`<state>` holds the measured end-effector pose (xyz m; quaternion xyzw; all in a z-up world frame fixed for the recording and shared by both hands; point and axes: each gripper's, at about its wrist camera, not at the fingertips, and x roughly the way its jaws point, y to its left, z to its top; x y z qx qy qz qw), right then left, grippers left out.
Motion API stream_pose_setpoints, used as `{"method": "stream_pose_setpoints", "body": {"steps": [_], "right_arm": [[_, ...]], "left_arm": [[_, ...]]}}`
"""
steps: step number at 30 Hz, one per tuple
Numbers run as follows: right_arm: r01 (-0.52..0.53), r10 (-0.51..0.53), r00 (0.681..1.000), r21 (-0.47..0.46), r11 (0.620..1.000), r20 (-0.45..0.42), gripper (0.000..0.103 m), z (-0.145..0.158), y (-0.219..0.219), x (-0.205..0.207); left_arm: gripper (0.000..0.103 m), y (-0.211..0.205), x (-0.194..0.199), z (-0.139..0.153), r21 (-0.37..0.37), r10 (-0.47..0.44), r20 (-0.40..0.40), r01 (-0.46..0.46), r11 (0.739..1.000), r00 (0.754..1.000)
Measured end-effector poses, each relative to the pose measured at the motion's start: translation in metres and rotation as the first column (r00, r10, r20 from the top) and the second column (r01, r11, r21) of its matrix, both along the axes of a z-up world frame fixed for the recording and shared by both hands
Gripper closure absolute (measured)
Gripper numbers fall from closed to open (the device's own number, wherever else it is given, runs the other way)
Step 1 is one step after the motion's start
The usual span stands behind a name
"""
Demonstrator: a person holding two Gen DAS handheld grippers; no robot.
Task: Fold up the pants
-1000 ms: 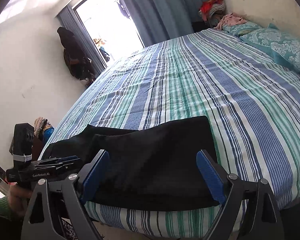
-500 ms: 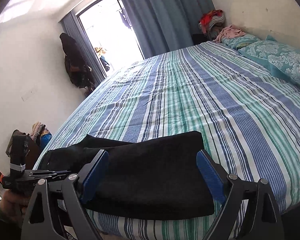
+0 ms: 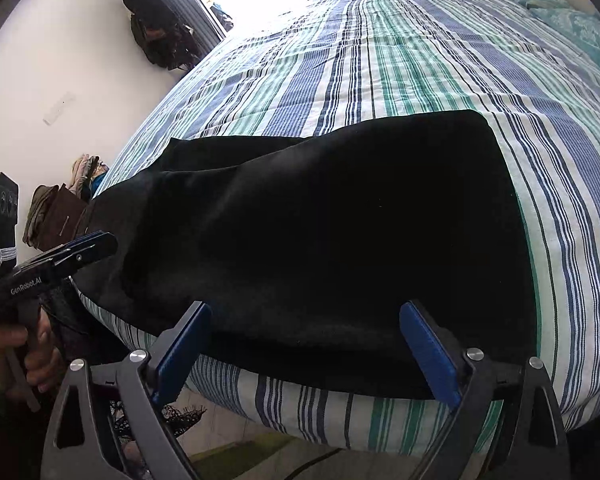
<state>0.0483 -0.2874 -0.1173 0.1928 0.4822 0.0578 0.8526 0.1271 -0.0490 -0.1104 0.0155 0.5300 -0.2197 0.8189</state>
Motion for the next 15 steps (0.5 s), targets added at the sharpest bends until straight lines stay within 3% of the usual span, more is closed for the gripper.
{"method": "stream_pose_setpoints", "body": {"steps": [3,5,6,7,10,15], "right_arm": [[-0.003,0.003,1.0,-0.002,1.0,0.001,0.007,0.001,0.001,0.0],[-0.001,0.001,1.0,0.008,1.0,0.021,0.007,0.007,-0.001,-0.002],[0.007,-0.008,0.998,0.022,1.0,0.056,0.009,0.014,-0.005,-0.005],[0.024,-0.027,0.994,0.032,0.999,0.107,0.009,0.025,-0.01,-0.009],[0.128,-0.14,0.962,0.065,0.99,0.236,0.009,0.051,-0.042,-0.018],[0.16,-0.217,0.964,0.318,0.935,0.153,0.009,0.039,-0.1,0.024]], "left_arm": [[0.028,-0.011,0.007,-0.021,0.027,-0.015,-0.074,0.017,0.999,0.997],[0.048,-0.015,0.003,-0.023,0.029,-0.021,-0.054,0.023,0.999,0.998],[0.077,-0.015,0.001,-0.022,-0.005,-0.035,-0.059,0.035,0.999,0.998],[0.087,-0.014,0.0,-0.02,-0.034,-0.044,-0.072,0.042,0.999,0.996],[0.09,-0.016,-0.007,-0.014,-0.006,-0.068,-0.03,0.068,0.998,0.997],[0.085,-0.015,-0.008,-0.02,0.004,-0.072,-0.039,0.072,0.997,0.997]]}}
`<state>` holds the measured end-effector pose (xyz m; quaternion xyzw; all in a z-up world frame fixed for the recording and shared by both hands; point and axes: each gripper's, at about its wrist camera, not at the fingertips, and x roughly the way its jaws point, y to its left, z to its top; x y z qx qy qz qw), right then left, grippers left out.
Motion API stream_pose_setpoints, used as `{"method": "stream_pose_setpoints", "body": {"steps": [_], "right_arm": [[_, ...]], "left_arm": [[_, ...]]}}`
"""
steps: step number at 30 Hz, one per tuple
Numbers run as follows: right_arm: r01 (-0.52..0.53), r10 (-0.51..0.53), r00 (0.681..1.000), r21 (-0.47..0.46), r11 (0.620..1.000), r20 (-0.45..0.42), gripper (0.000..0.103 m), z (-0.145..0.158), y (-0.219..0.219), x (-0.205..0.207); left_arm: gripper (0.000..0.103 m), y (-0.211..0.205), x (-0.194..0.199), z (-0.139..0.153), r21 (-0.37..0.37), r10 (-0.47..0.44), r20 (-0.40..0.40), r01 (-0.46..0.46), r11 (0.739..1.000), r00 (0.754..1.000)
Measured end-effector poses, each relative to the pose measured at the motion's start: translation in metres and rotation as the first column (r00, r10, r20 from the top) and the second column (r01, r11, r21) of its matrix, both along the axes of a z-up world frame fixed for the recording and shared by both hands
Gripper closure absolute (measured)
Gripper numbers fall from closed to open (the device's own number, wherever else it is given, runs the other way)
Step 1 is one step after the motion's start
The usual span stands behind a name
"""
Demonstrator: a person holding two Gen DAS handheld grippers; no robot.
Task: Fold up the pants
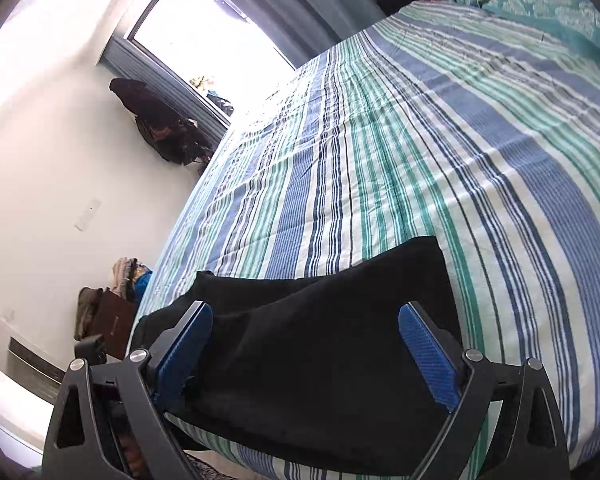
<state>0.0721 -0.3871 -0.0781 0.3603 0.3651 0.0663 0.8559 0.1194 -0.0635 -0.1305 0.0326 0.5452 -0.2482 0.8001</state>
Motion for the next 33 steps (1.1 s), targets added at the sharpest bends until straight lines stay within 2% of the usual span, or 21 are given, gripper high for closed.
{"method": "stream_pose_setpoints", "body": {"steps": [2,4,5,9,11,13,15,17,18,20,21,22,23,25,27,30,32,33], "right_arm": [[-0.008,0.014,0.996,0.064,0.998,-0.089,0.009,-0.022,-0.012,0.028],[0.0,0.026,0.971,0.11,0.994,-0.236,0.012,-0.057,-0.02,0.047],[0.014,0.017,0.967,0.119,0.993,-0.255,0.015,-0.065,-0.022,0.049],[0.007,0.011,0.981,0.094,0.996,-0.193,0.015,-0.033,-0.015,0.027],[0.001,0.02,0.987,0.13,0.992,-0.161,0.015,-0.014,-0.01,0.001],[0.007,0.018,0.986,0.144,0.99,-0.168,0.014,-0.006,0.001,-0.025],[0.016,0.014,0.977,0.141,0.99,-0.214,0.012,-0.017,0.01,-0.045],[0.013,0.019,0.962,0.119,0.993,-0.271,0.013,-0.043,0.018,-0.053],[0.017,0.009,0.966,0.099,0.995,-0.257,0.013,-0.049,0.021,-0.055],[0.027,-0.02,0.975,0.033,0.999,-0.223,0.013,-0.041,0.028,-0.057],[0.039,-0.04,0.98,-0.011,0.999,-0.196,0.013,-0.033,0.031,-0.058],[0.055,-0.065,0.986,-0.065,0.996,-0.152,0.013,-0.022,0.034,-0.06],[0.061,-0.075,0.991,-0.121,0.991,-0.111,0.013,-0.012,0.038,-0.062],[0.054,-0.067,0.996,-0.198,0.979,-0.059,0.013,0.002,0.045,-0.063],[0.049,-0.057,0.998,-0.21,0.977,-0.035,0.013,0.006,0.046,-0.063],[0.054,-0.065,0.997,-0.192,0.98,-0.051,0.013,0.001,0.045,-0.056],[0.059,-0.07,0.996,-0.185,0.981,-0.049,0.013,-0.001,0.045,-0.055],[0.062,-0.072,0.996,-0.183,0.981,-0.046,0.013,-0.001,0.044,-0.056]], "left_arm": [[0.083,0.002,0.001,-0.001,-0.009,0.006,-0.006,-0.006,1.0,1.0],[0.08,0.002,0.001,-0.002,-0.006,-0.001,0.0,0.001,1.0,1.0],[0.08,0.002,0.0,-0.002,-0.002,-0.003,0.004,0.003,1.0,1.0],[0.078,0.003,-0.001,-0.002,-0.009,0.001,0.003,-0.001,1.0,1.0],[0.077,0.004,0.0,-0.003,-0.019,0.007,-0.005,-0.007,1.0,1.0],[0.076,0.004,0.002,-0.005,-0.027,0.008,-0.013,-0.009,1.0,1.0],[0.075,0.003,0.002,-0.006,-0.029,0.005,-0.014,-0.005,1.0,1.0],[0.074,0.003,0.002,-0.007,-0.035,-0.003,-0.014,0.003,0.999,1.0],[0.072,0.003,0.002,-0.007,-0.037,-0.007,-0.013,0.007,0.999,1.0],[0.057,0.006,0.001,-0.004,-0.03,-0.001,-0.015,0.001,1.0,1.0],[0.038,0.01,0.001,-0.001,-0.017,0.017,-0.008,-0.017,1.0,1.0],[0.023,0.016,0.001,0.004,-0.005,0.047,0.009,-0.047,0.999,0.999],[0.021,0.024,0.002,0.01,-0.013,0.08,0.028,-0.079,0.997,0.996],[0.02,0.048,0.011,0.02,-0.075,0.147,0.026,-0.144,0.987,0.989],[0.02,0.078,0.026,0.031,-0.125,0.228,0.006,-0.225,0.966,0.974],[0.02,0.136,0.054,0.049,-0.161,0.332,0.001,-0.328,0.931,0.943],[0.018,0.181,0.078,0.057,-0.147,0.387,-0.013,-0.384,0.912,0.922],[0.012,0.203,0.091,0.057,-0.121,0.408,-0.042,-0.41,0.904,0.912]]}}
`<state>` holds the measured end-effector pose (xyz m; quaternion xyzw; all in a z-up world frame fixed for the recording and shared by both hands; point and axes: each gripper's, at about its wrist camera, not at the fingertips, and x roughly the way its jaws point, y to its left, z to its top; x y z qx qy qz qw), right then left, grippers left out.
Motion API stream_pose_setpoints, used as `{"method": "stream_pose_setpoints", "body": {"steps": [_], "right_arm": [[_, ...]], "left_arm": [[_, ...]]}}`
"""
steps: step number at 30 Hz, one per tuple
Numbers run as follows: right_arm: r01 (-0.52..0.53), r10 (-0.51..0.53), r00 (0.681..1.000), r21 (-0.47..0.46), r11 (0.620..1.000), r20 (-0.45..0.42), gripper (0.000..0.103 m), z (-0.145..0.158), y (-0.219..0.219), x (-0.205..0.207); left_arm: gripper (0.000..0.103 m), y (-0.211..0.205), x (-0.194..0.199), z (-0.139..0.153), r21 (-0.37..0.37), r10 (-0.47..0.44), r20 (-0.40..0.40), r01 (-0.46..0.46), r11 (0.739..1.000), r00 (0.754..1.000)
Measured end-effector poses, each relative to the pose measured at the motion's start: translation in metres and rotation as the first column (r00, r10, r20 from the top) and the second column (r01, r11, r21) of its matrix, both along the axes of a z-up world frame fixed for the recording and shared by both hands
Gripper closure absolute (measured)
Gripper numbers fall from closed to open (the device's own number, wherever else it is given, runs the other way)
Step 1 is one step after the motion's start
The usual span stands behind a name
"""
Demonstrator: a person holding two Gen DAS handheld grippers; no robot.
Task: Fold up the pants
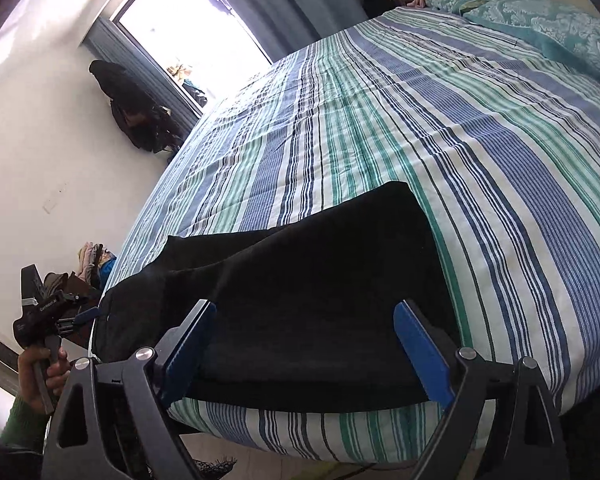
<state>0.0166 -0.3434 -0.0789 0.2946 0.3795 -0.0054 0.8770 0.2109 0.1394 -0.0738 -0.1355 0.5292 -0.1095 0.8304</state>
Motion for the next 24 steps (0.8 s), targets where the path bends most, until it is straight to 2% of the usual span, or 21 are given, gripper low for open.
{"method": "stream_pose_setpoints", "body": {"steps": [3,5,8,11,12,13,14,16,17,18,21,24], "right_arm": [[0.008,-0.008,1.0,0.012,1.0,0.005,0.013,-0.001,-0.002,0.001],[0.016,-0.016,1.0,0.018,1.0,0.005,0.013,-0.002,-0.003,0.001],[0.016,-0.016,1.0,0.017,1.0,0.003,0.013,-0.002,-0.002,0.002],[0.0,0.0,1.0,0.013,1.0,0.001,0.013,-0.001,0.002,0.004],[-0.006,0.006,1.0,0.009,1.0,-0.001,0.013,-0.001,0.003,0.005],[-0.011,0.011,1.0,0.005,1.0,-0.001,0.013,-0.001,0.004,0.005],[-0.014,0.014,1.0,0.002,1.0,0.0,0.013,-0.001,0.005,0.005],[-0.012,0.012,1.0,-0.002,1.0,0.005,0.013,0.0,0.004,0.003],[-0.007,0.007,1.0,0.001,1.0,0.009,0.013,0.0,0.003,0.002],[0.0,0.0,1.0,0.006,1.0,0.013,0.013,0.0,0.001,0.001],[0.025,-0.026,0.999,0.028,0.999,0.021,0.013,0.0,-0.005,-0.001],[0.038,-0.039,0.999,0.057,0.998,0.027,0.013,-0.001,-0.01,0.0]], "left_arm": [[0.012,0.061,0.034,-0.013,0.052,0.075,-0.122,-0.069,0.996,0.99],[0.012,0.086,0.046,-0.031,0.095,0.094,-0.205,-0.076,0.993,0.974],[0.012,0.095,0.055,-0.062,0.115,0.072,-0.304,-0.038,0.993,0.95],[0.014,0.083,0.056,-0.076,0.099,0.03,-0.313,0.001,0.995,0.949],[0.029,0.08,0.056,-0.078,0.078,0.02,-0.305,0.004,0.997,0.952],[0.055,0.078,0.055,-0.08,0.025,0.005,-0.306,0.003,1.0,0.952],[0.057,0.077,0.053,-0.078,0.009,0.016,-0.309,-0.014,1.0,0.951],[0.081,0.077,0.046,-0.068,0.028,0.034,-0.281,-0.027,0.999,0.959],[0.084,0.079,0.042,-0.062,0.024,0.046,-0.271,-0.041,0.999,0.961],[0.087,0.082,0.041,-0.056,-0.012,0.059,-0.267,-0.065,0.998,0.962],[0.09,0.086,0.028,-0.025,-0.176,0.082,-0.243,-0.127,0.976,0.966],[0.091,0.065,0.013,0.011,-0.298,0.031,-0.195,-0.089,0.95,0.98]]}}
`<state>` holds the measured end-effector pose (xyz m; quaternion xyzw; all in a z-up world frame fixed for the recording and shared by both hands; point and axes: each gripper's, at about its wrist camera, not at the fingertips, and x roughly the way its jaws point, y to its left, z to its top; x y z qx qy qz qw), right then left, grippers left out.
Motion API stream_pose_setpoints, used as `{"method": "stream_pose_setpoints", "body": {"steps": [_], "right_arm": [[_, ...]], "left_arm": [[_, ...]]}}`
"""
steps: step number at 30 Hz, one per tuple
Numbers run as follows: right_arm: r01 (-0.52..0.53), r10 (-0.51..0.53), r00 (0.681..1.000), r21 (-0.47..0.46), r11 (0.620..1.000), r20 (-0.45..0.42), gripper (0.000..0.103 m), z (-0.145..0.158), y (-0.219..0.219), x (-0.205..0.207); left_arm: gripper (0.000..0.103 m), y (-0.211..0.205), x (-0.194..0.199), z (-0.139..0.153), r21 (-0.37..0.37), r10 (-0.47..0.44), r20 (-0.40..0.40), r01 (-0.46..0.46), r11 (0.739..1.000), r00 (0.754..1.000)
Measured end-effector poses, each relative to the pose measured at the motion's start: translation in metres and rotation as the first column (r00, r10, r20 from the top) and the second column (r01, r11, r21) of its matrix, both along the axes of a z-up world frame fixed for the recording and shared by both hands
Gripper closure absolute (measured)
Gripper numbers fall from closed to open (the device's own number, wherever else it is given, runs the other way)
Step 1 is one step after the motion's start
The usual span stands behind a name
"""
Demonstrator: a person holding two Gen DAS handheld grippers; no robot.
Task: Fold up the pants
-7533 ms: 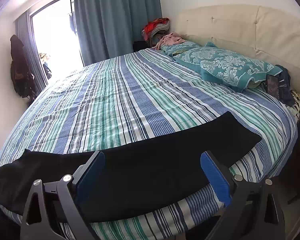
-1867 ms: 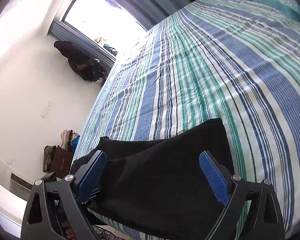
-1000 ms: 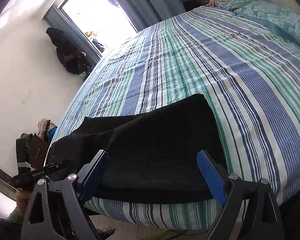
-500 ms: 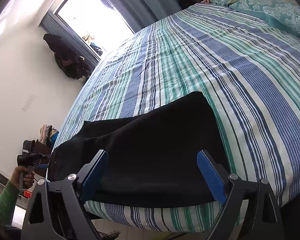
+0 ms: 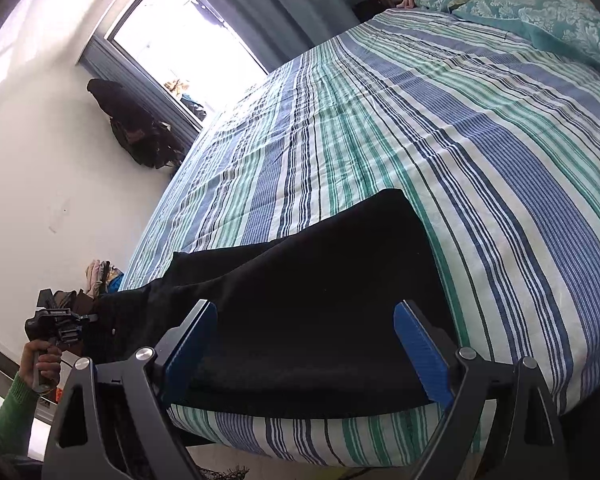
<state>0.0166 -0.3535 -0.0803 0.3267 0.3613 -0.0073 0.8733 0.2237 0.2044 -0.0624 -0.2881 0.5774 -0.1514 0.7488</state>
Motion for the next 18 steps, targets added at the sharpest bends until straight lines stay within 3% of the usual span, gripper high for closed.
{"method": "stream_pose_setpoints", "body": {"steps": [5,8,11,14,17,18], "right_arm": [[-0.012,0.012,1.0,0.014,1.0,0.019,0.013,0.002,0.002,0.007],[-0.027,0.026,0.999,0.009,1.0,0.021,0.013,0.003,0.005,0.008],[-0.021,0.021,1.0,0.004,1.0,0.022,0.013,0.003,0.003,0.004],[0.009,-0.009,1.0,0.009,1.0,0.018,0.013,0.002,-0.004,-0.001],[0.04,-0.04,0.999,0.027,0.999,0.013,0.013,-0.001,-0.011,-0.007],[0.046,-0.047,0.999,0.031,0.998,0.012,0.013,-0.002,-0.013,-0.008]], "left_arm": [[0.094,-0.086,-0.014,0.044,-0.125,-0.134,0.091,0.145,0.982,0.987],[0.099,-0.15,-0.013,0.046,-0.161,-0.235,0.116,0.252,0.954,0.965],[0.099,-0.215,-0.011,0.023,-0.141,-0.324,0.097,0.335,0.931,0.941],[0.099,-0.272,-0.016,-0.008,-0.075,-0.405,0.058,0.409,0.91,0.912],[0.094,-0.31,-0.027,-0.028,0.002,-0.472,0.017,0.472,0.882,0.881],[0.093,-0.316,-0.032,-0.029,-0.01,-0.487,0.016,0.487,0.873,0.873]]}}
